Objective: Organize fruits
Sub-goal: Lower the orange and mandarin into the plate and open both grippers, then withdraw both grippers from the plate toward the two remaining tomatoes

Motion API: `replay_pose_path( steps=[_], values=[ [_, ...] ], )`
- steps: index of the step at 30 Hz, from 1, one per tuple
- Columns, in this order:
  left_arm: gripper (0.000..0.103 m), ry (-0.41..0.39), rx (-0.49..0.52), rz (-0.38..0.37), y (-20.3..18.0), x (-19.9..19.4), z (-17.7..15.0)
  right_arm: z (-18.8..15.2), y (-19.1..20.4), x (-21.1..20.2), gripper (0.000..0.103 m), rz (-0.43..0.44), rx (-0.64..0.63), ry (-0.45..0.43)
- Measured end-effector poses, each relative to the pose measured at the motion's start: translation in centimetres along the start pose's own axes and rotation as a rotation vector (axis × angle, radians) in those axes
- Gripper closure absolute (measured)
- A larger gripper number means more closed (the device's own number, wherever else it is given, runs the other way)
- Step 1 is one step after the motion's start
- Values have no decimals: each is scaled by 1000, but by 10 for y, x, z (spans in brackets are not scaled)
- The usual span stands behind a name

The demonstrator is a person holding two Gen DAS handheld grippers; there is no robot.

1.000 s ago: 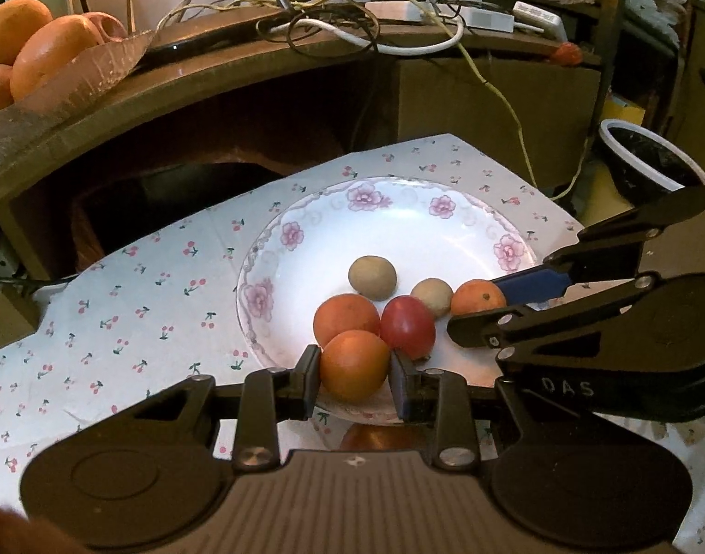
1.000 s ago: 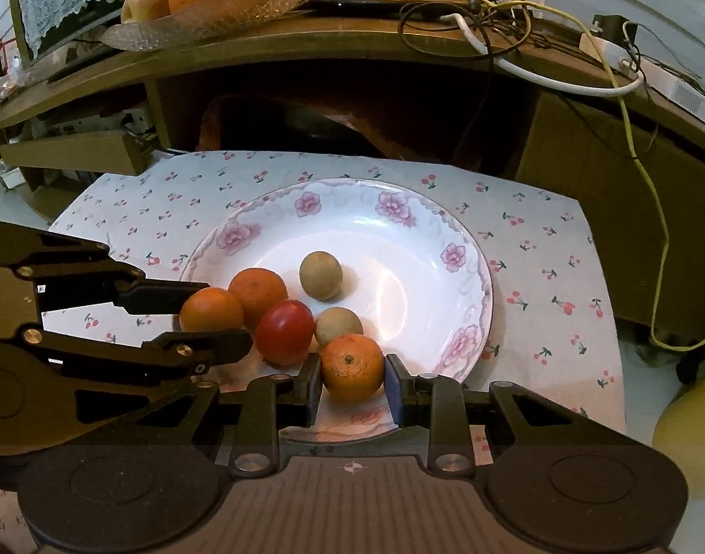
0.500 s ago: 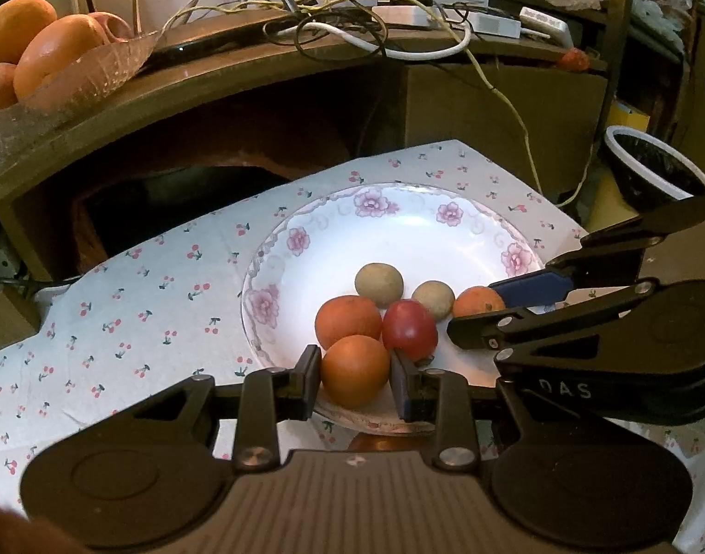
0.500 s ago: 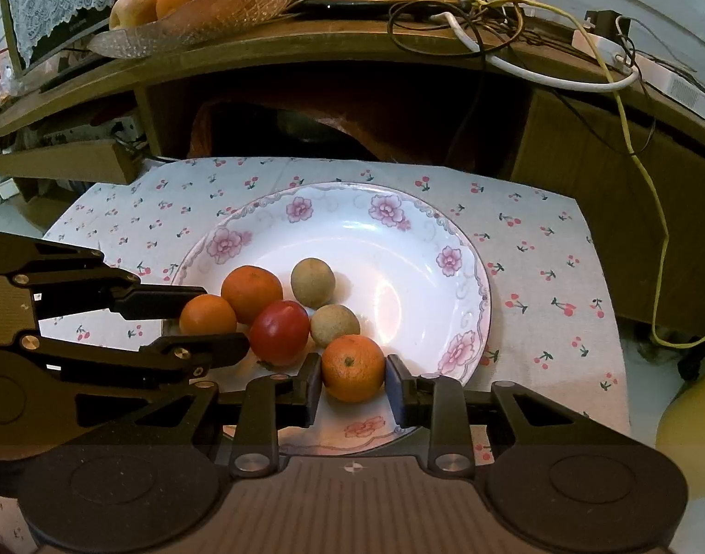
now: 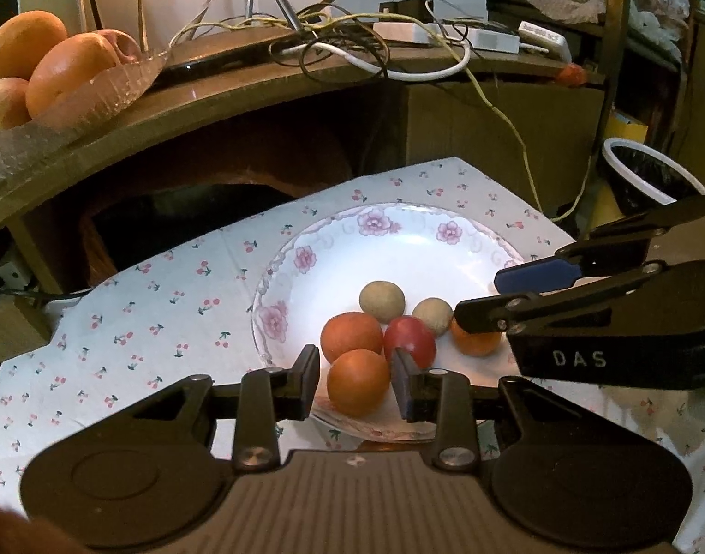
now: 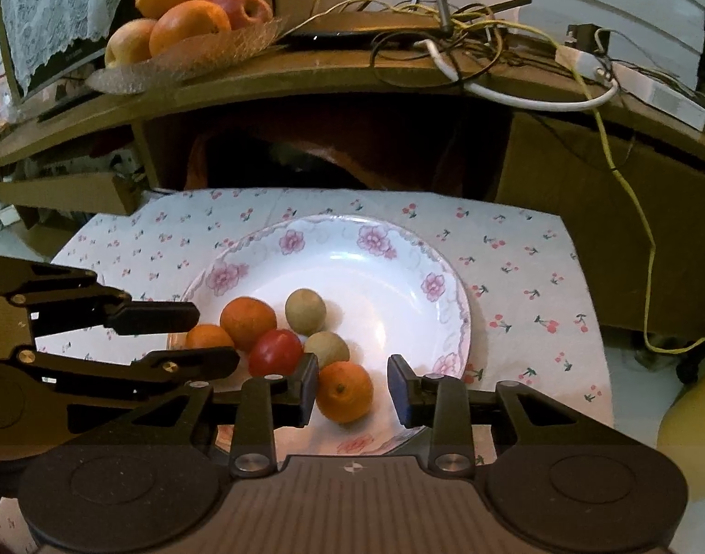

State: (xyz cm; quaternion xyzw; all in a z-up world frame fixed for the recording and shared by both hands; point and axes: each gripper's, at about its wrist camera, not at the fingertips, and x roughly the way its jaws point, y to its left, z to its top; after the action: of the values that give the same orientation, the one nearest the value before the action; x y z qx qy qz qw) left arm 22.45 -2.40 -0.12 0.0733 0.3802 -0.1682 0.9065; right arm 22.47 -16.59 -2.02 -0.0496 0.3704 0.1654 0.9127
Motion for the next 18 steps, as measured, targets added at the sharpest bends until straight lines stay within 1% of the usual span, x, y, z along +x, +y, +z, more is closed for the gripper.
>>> replay_pose_path(
  steps=[10, 18],
  values=[
    [61, -6, 15, -2, -2, -12, -3, -1, -2, -7, 68, -2, 7, -9],
    [60, -2, 44, -17, -9, -24, -8, -7, -1, -16, 66, 9, -5, -1]
  ],
)
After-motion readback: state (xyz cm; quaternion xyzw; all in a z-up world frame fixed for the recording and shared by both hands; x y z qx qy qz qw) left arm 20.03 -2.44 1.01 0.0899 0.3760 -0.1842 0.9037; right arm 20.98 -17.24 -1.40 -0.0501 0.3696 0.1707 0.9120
